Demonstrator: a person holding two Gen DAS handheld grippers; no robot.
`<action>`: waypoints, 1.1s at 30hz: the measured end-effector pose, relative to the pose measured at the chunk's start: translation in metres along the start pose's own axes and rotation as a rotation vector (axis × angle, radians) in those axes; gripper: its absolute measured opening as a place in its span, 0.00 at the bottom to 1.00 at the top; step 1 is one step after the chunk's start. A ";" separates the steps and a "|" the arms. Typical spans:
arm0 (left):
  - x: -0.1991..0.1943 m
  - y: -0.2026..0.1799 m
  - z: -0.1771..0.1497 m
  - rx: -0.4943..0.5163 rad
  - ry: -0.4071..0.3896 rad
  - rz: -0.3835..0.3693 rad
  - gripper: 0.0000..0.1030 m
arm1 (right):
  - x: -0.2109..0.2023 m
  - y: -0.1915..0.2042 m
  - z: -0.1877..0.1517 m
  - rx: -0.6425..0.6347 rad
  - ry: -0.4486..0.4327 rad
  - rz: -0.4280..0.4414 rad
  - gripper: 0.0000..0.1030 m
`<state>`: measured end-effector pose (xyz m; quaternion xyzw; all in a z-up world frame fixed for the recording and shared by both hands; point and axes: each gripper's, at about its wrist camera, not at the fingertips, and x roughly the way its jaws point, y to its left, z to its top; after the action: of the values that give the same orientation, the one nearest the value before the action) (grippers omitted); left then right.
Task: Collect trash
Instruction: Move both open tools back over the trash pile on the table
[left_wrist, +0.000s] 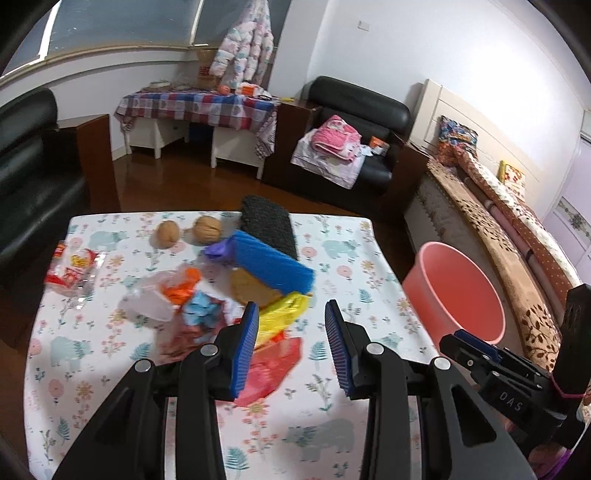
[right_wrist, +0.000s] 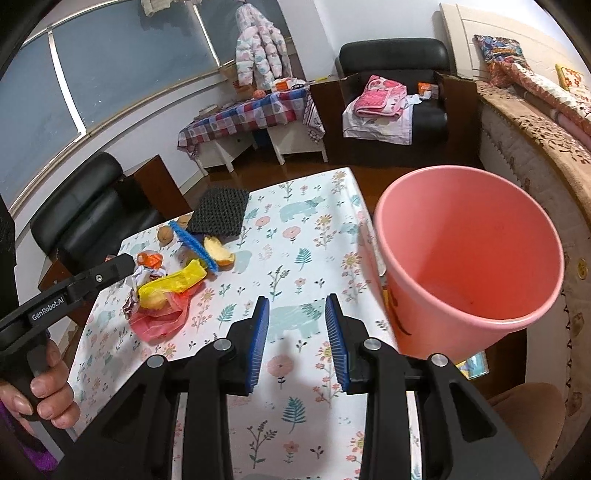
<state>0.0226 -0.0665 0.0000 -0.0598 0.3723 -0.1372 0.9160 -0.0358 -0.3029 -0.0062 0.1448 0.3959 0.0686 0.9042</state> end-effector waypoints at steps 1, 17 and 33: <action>-0.001 0.004 0.000 -0.003 -0.005 0.008 0.35 | 0.003 0.002 0.000 -0.002 0.007 0.009 0.31; 0.001 0.065 -0.011 -0.139 0.029 0.042 0.41 | 0.028 0.023 -0.003 -0.039 0.063 0.057 0.31; 0.042 0.048 -0.006 -0.112 0.078 0.072 0.44 | 0.026 0.014 -0.002 -0.013 0.049 0.017 0.31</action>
<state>0.0571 -0.0331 -0.0424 -0.0922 0.4169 -0.0853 0.9002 -0.0197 -0.2829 -0.0208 0.1407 0.4161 0.0825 0.8946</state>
